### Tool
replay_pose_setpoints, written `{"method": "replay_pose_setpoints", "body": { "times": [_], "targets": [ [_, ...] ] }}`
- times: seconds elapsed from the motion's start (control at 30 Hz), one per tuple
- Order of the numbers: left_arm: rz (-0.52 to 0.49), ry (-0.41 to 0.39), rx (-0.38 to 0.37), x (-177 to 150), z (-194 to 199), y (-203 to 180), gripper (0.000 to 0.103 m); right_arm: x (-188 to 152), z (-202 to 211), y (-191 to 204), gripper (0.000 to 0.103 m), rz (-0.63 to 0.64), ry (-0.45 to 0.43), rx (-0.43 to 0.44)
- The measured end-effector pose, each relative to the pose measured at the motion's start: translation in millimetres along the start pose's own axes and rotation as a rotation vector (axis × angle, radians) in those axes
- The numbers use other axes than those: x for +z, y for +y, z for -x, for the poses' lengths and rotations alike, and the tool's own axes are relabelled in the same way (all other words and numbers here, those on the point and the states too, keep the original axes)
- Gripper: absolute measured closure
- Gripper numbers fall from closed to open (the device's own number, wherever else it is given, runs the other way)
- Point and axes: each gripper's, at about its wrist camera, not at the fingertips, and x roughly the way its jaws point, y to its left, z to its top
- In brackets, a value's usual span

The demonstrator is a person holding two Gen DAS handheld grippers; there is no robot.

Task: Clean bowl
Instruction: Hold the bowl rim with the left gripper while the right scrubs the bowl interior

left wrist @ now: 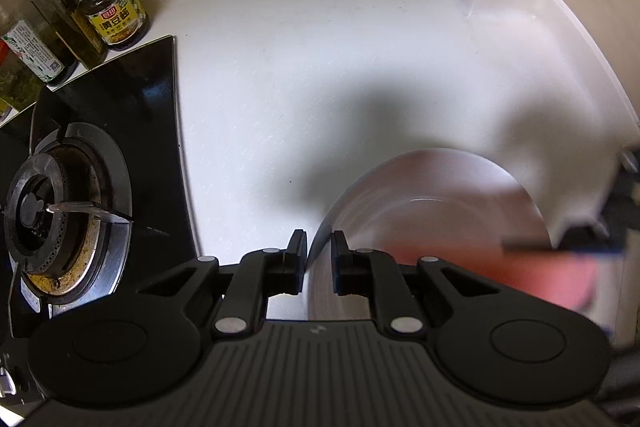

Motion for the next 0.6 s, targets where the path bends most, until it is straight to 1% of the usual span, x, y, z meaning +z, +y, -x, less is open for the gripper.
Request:
{"method": "replay_pose_setpoints", "body": {
  "times": [0.13,0.2,0.33,0.47,0.57,0.6],
  "targets": [
    [0.004,-0.008,0.007,-1.5,0.5,0.9,0.091,1.4,-8.3,6.0,0.077,-0.057,-0.035,-0.099],
    [0.016,-0.015,0.009,-2.9,0.8,4.1,0.091,1.2,-11.3,11.0,0.077,-0.06,-0.044,-0.103],
    [0.016,-0.026,0.008,-4.9,1.5,5.0,0.091,5.9,-13.2,15.4,0.077,-0.031,-0.036,-0.063],
    [0.022,-0.03,-0.008,-5.7,2.1,9.2,0.092,8.3,-14.7,6.7,0.077,0.022,-0.04,0.042],
    [0.024,-0.035,-0.01,-6.0,2.4,10.1,0.091,11.0,-14.9,-0.1,0.077,0.088,-0.03,0.146],
    [0.022,-0.037,-0.008,-6.2,2.4,10.0,0.091,14.1,-19.2,-2.5,0.077,0.107,-0.024,0.195]
  ]
}}
